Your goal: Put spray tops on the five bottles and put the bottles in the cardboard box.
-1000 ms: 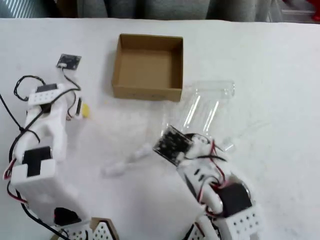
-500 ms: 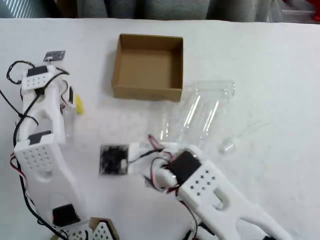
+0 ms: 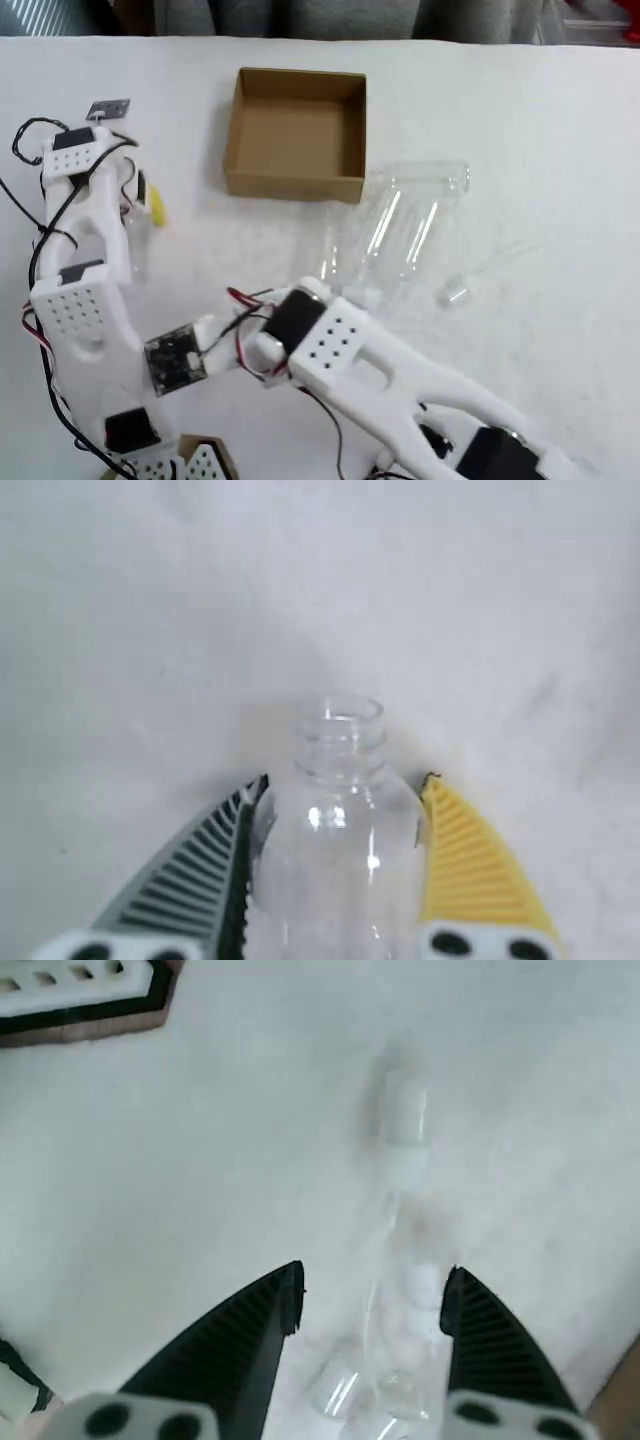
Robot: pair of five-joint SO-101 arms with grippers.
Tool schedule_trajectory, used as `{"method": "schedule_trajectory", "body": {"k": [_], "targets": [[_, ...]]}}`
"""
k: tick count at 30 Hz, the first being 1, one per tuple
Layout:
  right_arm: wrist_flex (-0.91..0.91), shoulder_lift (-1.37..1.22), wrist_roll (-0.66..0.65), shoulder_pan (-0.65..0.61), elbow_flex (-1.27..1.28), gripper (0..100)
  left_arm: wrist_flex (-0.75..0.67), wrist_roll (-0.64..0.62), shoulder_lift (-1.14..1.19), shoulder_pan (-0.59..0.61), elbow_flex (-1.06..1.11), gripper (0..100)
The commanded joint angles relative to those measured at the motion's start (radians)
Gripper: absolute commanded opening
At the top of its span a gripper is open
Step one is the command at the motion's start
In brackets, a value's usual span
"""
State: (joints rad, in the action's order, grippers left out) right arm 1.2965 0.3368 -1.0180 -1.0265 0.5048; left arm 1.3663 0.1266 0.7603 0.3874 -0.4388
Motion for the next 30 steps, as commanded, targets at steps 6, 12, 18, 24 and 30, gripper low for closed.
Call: {"method": "schedule_trajectory", "body": {"k": [6, 12, 18, 24, 30], "targets": [[0.062, -0.275, -0.006, -0.059, -0.256, 21.2, 0.002, -0.012, -0.010, 0.021, -0.055, 10], [0.036, -0.354, -0.006, -0.054, -0.279, 21.2, 0.002, -0.012, -0.010, 0.019, -0.055, 10], [0.035, -0.355, -0.005, -0.054, -0.281, 21.2, 0.002, -0.012, -0.010, 0.016, -0.055, 10], [0.001, -0.364, 0.018, -0.054, -0.278, 21.2, 0.002, -0.012, -0.010, 0.015, -0.055, 10], [-0.035, -0.364, 0.114, -0.053, -0.281, 21.2, -0.002, -0.011, -0.010, 0.005, -0.055, 10]]}}
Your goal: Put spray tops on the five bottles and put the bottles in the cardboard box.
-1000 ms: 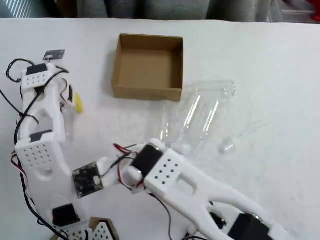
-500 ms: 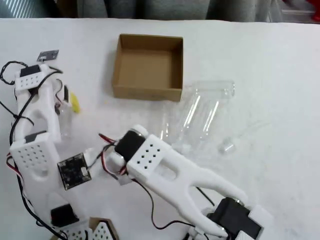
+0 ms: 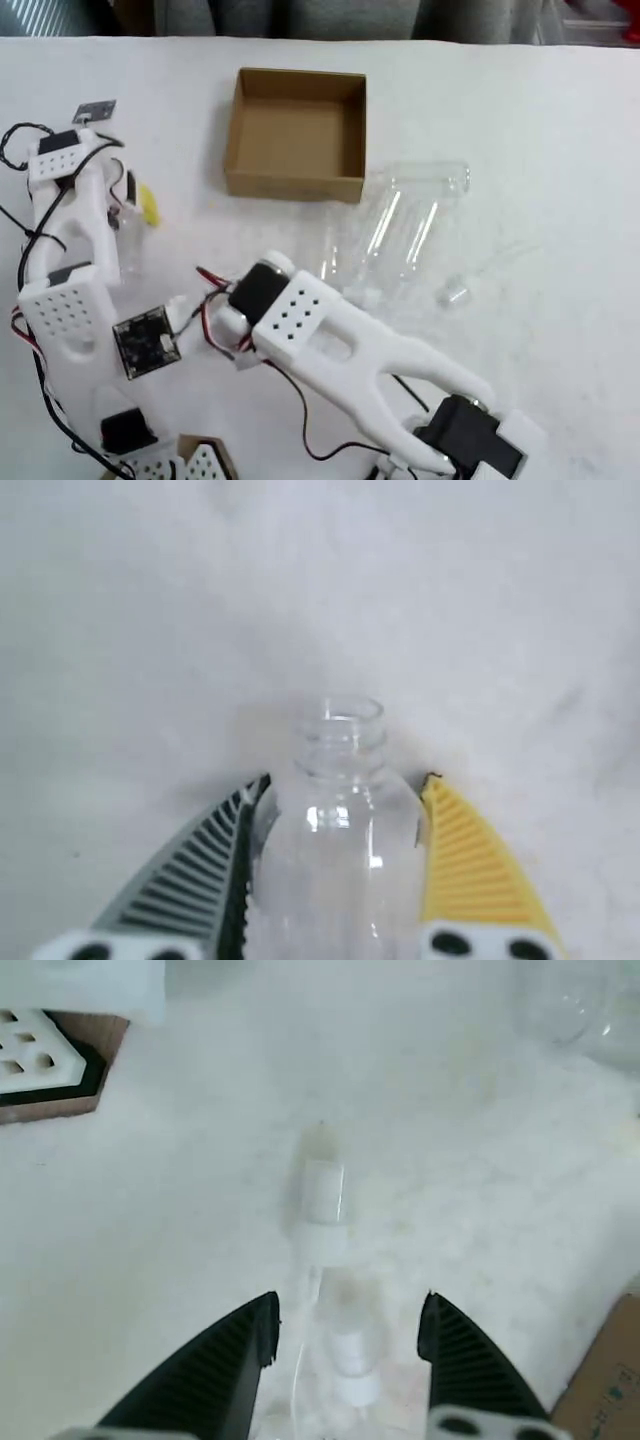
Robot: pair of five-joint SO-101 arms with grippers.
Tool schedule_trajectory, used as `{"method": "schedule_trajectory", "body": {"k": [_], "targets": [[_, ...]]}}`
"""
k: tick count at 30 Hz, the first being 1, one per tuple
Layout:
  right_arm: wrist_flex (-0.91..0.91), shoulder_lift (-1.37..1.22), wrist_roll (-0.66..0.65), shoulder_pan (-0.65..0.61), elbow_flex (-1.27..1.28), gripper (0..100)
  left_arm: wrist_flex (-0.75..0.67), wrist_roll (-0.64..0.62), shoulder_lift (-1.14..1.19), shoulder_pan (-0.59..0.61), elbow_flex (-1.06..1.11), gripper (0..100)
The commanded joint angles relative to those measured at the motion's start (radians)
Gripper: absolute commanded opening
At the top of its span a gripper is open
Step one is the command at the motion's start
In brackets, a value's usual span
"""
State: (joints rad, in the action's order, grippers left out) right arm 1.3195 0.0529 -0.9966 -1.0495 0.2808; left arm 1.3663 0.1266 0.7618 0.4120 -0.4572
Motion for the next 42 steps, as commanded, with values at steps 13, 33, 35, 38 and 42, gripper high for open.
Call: {"method": "schedule_trajectory", "body": {"k": [13, 33, 35, 38, 42], "targets": [[-0.053, -0.111, 0.272, -0.035, -0.057, 21.2, -0.005, -0.011, -0.012, -0.019, -0.037, 10], [0.136, -0.114, 0.279, -0.005, -0.161, 21.2, -0.005, -0.011, -0.013, -0.015, -0.037, 10], [0.145, -0.067, 0.298, 0.024, -0.161, 21.2, -0.005, -0.011, -0.013, -0.015, -0.037, 10], [0.145, 0.013, 0.333, 0.064, -0.167, 21.2, -0.005, -0.011, -0.013, -0.015, -0.037, 10], [0.147, 0.136, 0.342, 0.064, -0.167, 21.2, -0.005, -0.009, -0.013, -0.021, -0.037, 10]]}}
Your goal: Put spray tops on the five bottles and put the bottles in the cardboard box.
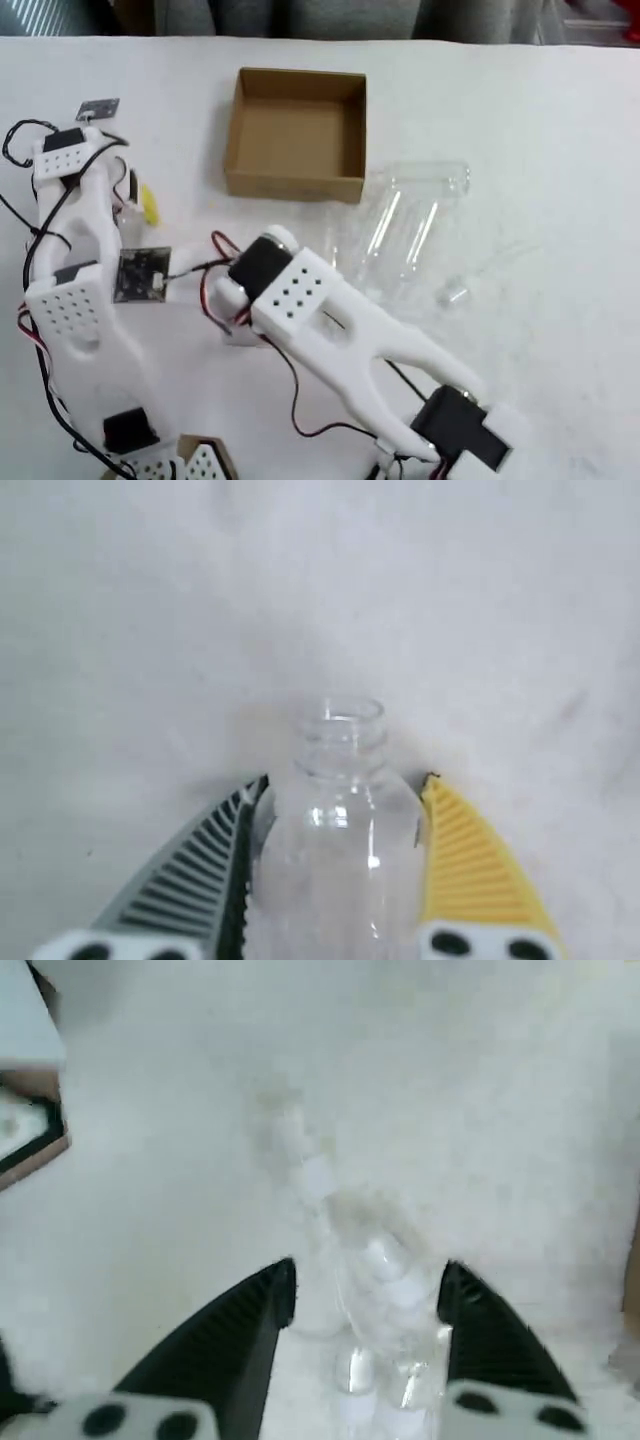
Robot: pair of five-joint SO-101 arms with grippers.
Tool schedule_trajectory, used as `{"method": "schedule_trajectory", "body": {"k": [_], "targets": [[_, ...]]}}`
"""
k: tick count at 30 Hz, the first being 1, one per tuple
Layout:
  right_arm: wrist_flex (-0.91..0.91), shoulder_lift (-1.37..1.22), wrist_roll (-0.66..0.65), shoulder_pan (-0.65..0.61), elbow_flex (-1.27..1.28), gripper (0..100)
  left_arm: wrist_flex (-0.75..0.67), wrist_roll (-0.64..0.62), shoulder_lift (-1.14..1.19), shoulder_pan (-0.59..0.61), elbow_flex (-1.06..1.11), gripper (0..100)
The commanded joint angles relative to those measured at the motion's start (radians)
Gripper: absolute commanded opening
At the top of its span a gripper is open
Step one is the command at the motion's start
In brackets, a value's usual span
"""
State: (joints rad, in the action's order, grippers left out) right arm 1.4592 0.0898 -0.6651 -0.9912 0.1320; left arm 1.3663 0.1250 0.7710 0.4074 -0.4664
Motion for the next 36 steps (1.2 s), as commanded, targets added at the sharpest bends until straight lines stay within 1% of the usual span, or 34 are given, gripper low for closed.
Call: {"method": "schedule_trajectory", "body": {"k": [1, 5, 11, 16, 18, 21, 24, 26, 30, 36], "targets": [[0.007, 0.130, 0.028, 0.005, -0.018, 21.2, -0.005, -0.008, -0.022, -0.016, -0.028, 10], [0.008, 0.239, 0.081, 0.010, -0.020, 21.2, -0.005, -0.008, -0.022, -0.016, -0.028, 10], [0.016, 0.277, 0.087, 0.012, -0.003, 21.2, -0.005, -0.012, -0.022, -0.007, -0.028, 10], [-0.070, 0.248, 0.078, 0.012, 0.104, 21.2, -0.006, -0.018, -0.024, 0.054, -0.028, 10], [-0.113, 0.232, 0.075, 0.012, 0.150, 21.2, -0.023, -0.060, -0.018, 0.094, -0.029, 10], [-0.159, 0.209, 0.026, 0.012, 0.195, 21.2, -0.071, -0.147, -0.013, 0.165, -0.025, 10], [-0.186, 0.182, 0.008, 0.007, 0.209, 21.2, -0.083, -0.196, -0.013, 0.189, -0.020, 10], [-0.191, 0.151, 0.002, 0.005, 0.209, 21.2, -0.084, -0.199, -0.013, 0.191, -0.020, 10], [-0.193, 0.079, -0.094, 0.005, 0.219, 21.2, -0.084, -0.199, -0.013, 0.191, -0.020, 10], [-0.255, -0.002, -0.104, -0.013, 0.230, 21.2, -0.086, -0.201, -0.013, 0.202, -0.020, 10]]}}
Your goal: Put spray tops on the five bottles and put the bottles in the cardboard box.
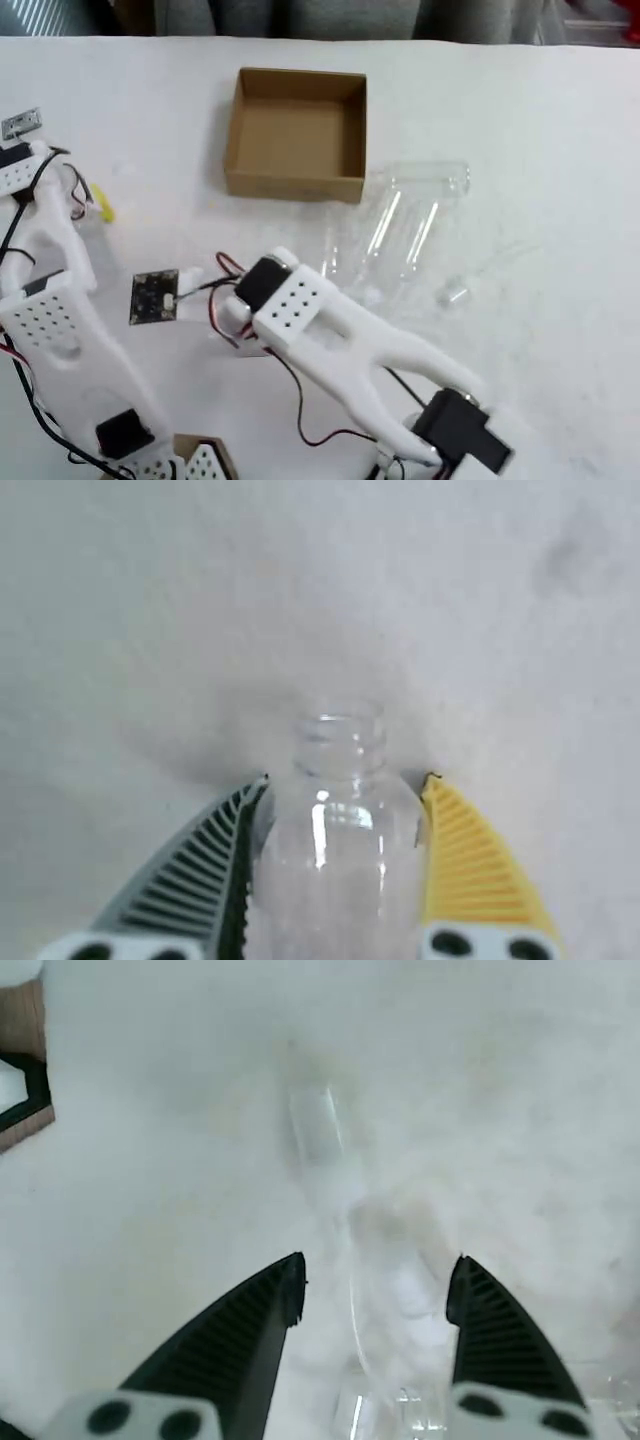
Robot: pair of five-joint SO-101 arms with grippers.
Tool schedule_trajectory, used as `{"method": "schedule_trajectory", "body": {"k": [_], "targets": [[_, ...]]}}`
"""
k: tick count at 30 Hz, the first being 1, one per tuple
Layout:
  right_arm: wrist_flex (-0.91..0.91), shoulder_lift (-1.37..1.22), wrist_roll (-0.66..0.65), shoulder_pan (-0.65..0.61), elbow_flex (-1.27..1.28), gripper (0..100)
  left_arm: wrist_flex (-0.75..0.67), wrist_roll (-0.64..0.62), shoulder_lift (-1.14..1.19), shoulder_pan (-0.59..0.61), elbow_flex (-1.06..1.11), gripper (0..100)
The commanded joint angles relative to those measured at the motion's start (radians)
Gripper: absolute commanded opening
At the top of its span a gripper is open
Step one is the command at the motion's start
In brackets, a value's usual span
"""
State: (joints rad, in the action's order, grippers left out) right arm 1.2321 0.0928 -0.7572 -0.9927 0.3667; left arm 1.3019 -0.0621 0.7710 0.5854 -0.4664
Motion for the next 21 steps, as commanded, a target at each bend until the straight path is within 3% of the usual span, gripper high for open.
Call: {"method": "schedule_trajectory", "body": {"k": [1, 6, 21], "targets": [[-0.036, -0.019, -0.012, -0.012, -0.005, 21.2, -0.028, -0.014, -0.012, 0.024, -0.018, 10], [-0.071, -0.084, -0.012, -0.021, -0.008, 21.2, -0.021, -0.014, 0.038, 0.024, -0.064, 10], [-0.157, -0.228, -0.018, -0.064, -0.012, 21.2, 0.189, -0.014, 0.249, 0.024, -0.411, 10]]}}
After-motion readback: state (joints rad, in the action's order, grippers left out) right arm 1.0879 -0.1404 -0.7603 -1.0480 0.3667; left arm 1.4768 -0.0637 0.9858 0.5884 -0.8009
